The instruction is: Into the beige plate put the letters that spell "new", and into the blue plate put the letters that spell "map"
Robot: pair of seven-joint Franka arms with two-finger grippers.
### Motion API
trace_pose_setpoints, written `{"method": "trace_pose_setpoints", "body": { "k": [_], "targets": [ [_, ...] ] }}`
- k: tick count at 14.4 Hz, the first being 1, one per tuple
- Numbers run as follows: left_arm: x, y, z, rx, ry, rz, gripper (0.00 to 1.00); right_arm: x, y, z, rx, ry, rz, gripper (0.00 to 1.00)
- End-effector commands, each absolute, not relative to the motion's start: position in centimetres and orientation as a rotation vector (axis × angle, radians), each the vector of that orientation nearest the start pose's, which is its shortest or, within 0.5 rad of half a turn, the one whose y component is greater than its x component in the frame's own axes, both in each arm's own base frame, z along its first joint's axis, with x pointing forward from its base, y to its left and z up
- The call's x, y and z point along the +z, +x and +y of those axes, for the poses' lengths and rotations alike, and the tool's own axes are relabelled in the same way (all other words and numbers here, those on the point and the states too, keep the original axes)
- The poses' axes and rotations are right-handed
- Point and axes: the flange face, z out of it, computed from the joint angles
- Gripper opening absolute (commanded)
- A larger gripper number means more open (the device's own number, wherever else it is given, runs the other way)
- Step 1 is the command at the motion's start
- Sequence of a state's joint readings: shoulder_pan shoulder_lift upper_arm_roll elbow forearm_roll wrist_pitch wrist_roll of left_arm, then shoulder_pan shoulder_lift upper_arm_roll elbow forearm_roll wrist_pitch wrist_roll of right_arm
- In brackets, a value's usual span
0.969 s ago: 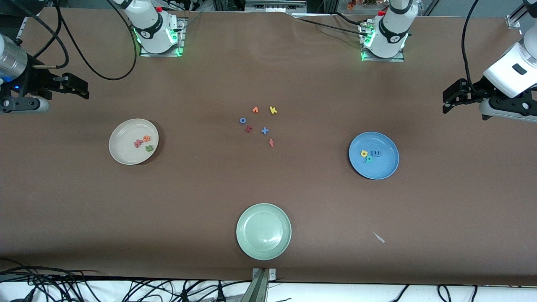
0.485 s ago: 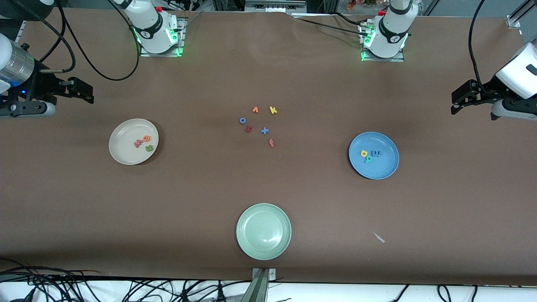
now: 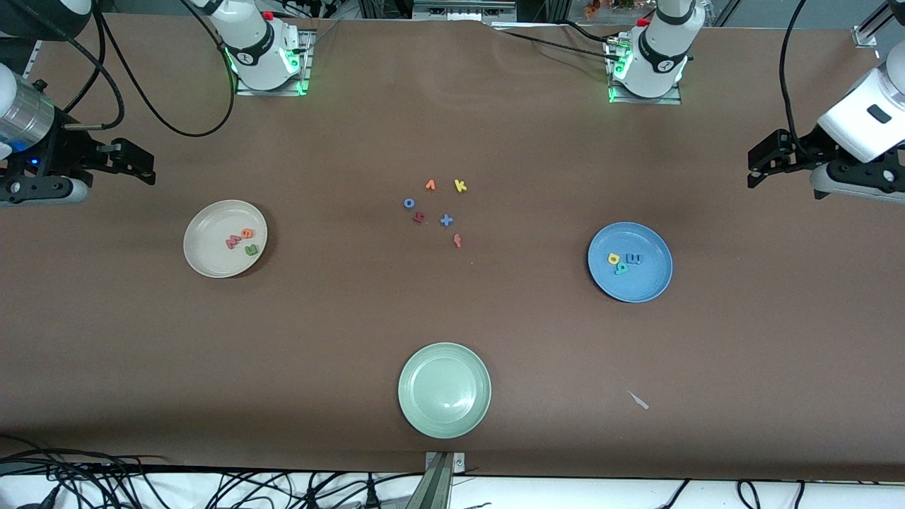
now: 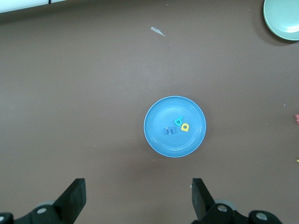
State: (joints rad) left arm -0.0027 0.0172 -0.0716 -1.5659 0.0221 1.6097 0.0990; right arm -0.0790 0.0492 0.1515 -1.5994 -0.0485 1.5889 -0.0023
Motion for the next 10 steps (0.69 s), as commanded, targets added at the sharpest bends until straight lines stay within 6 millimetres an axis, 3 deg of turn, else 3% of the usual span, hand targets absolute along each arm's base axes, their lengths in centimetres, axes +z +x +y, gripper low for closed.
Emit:
{"method": "trace_pose_setpoints", "body": {
  "k": [1,5,10],
  "targets": [
    [63.31,55.0,-4.22,-0.038,-3.126,0.264,1.0,58.81,56.65,3.12,0.073,-3.183,-0.143,1.0],
    [63.38,54.73,-5.03,-0.034,-3.123,0.288,1.0,58.75,56.66,3.01,0.073,-3.186,-0.141,1.0],
    [63.5,54.73,-4.2,-0.034,-3.128,0.264,1.0,58.8,56.74,2.93,0.064,-3.186,-0.139,1.0]
  ]
}}
